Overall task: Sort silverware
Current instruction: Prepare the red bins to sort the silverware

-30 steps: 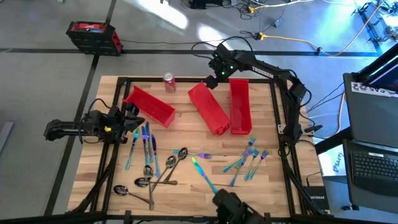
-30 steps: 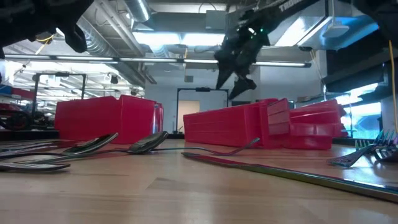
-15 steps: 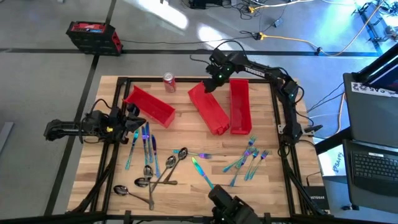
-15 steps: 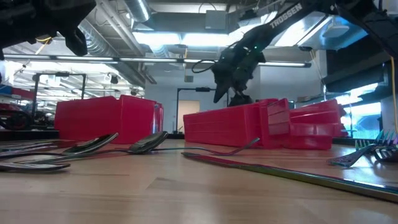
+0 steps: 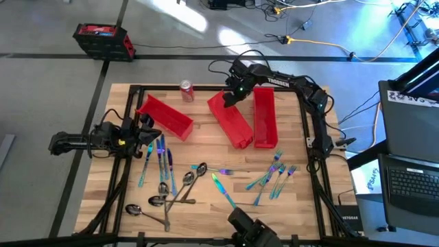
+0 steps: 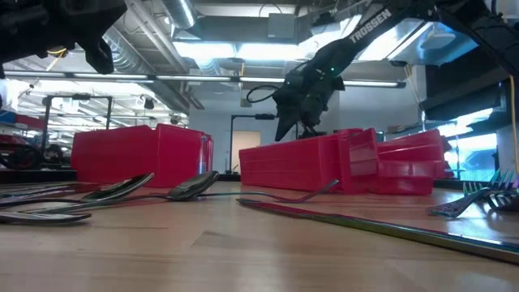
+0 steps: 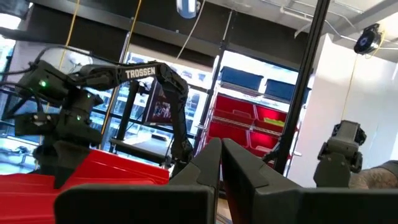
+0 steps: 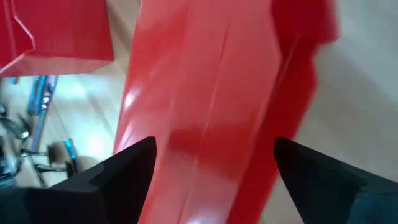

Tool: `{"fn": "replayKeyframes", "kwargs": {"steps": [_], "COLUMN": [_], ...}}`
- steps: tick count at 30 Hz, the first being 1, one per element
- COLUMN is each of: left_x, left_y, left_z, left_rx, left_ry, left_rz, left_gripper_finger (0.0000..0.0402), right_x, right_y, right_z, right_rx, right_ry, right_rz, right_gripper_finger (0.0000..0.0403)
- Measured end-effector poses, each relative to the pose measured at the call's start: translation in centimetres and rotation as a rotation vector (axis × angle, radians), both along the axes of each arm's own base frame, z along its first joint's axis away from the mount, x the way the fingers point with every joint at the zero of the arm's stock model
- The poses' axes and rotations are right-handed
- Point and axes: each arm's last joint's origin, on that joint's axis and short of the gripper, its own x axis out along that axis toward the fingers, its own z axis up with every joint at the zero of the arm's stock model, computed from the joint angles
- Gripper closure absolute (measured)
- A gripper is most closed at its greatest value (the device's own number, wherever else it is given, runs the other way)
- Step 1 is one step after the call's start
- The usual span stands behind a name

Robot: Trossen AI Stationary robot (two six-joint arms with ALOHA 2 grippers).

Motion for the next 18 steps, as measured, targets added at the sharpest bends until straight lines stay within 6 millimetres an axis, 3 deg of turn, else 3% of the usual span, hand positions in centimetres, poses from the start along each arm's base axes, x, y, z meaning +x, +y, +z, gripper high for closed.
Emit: {"fn": "replayKeyframes", "kwargs": {"steps": [7,18], "left_x": [0.0,0.0], "left_y": [0.0,0.0], "left_z": [0.0,0.0], "left_rx": [0.029,0.027], "left_ry": [0.002,0.008], "left_rz": [0.018,0.020], "left_gripper_finger": [0.0402,0.0402], "right_x": [0.5,1.1], "right_y": [1.2,1.9], "right_z": [-1.1,-1.3], "right_rx": [0.030,0.076], "right_ry": [-0.012,-0.039], "right_rz": [0.028,0.025], "right_gripper_finger": [0.0107,0.0205]}}
